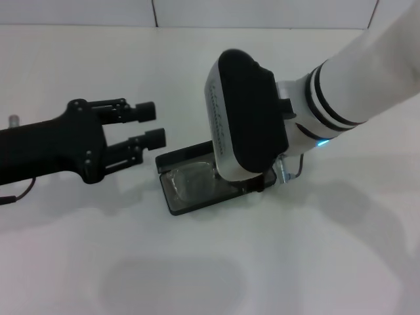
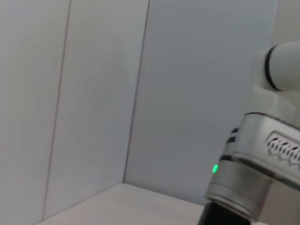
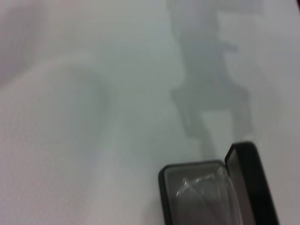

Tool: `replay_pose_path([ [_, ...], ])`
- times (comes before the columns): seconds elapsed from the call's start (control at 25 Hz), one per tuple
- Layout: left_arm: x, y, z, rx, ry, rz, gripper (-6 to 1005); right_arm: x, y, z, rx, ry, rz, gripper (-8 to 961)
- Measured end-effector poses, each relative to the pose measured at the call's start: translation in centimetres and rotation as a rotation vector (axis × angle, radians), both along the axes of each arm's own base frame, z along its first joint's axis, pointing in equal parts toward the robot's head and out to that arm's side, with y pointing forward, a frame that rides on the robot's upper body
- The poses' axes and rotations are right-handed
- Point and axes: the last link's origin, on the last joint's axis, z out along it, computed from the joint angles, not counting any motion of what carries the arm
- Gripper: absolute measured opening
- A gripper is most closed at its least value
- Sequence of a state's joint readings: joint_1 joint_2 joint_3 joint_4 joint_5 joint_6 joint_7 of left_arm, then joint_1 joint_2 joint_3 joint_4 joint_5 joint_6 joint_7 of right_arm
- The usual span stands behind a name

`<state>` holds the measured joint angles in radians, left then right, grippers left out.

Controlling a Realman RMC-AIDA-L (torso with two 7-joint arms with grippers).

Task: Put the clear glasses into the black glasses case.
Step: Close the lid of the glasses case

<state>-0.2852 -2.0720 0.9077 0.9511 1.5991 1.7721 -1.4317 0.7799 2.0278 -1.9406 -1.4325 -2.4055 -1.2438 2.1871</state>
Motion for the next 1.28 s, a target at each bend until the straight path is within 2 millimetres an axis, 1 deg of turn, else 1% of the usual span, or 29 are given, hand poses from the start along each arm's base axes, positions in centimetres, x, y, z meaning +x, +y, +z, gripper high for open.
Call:
replay_pose_path([
  [0.16,-0.4,0.0,0.8,0.041,-0.027,0.022,459,-0.6,-0.4,0.7,0.008,0.059,0.002,109],
  [0.44,-0.8,-0.4,1.8,0.090,-0.070,0.042,459,-1.4,-0.6,2.1,0.026,0.240,-0.033,109],
  [0.6,-1.0,-0.6,1.8,0.099,-0.073,0.046,459,-1.2,-0.1,2.8,0.068,0.386,-0.078,109],
  [0.68,-1.2,-0.8,1.7,0.102,-0.073,0.048,458,-0.7,0.3,3.4,0.102,0.462,-0.123,110],
  [0.8,-1.2,-0.9,1.6,0.107,-0.076,0.047,458,0.2,1.1,4.6,0.132,0.567,-0.201,110],
  [0.92,-1.3,-1.0,1.4,0.110,-0.080,0.045,458,1.5,1.8,5.9,0.124,0.694,-0.302,110],
  [1.0,-1.3,-1.0,1.2,0.116,-0.088,0.042,458,2.9,2.3,7.0,0.108,0.793,-0.386,109],
  [1.12,-1.1,-0.7,0.9,0.119,-0.098,0.029,458,5.8,2.8,8.6,0.054,0.947,-0.494,109],
  [1.16,-1.0,-0.5,0.8,0.116,-0.102,0.023,458,5.8,2.8,8.6,0.054,0.947,-0.494,109],
  [1.2,-0.8,-0.3,0.6,0.112,-0.107,0.019,458,8.4,2.4,9.8,-0.016,1.084,-0.532,109],
  [1.28,-0.4,0.2,0.3,0.103,-0.114,0.010,458,9.6,2.1,10.4,-0.036,1.142,-0.534,110],
])
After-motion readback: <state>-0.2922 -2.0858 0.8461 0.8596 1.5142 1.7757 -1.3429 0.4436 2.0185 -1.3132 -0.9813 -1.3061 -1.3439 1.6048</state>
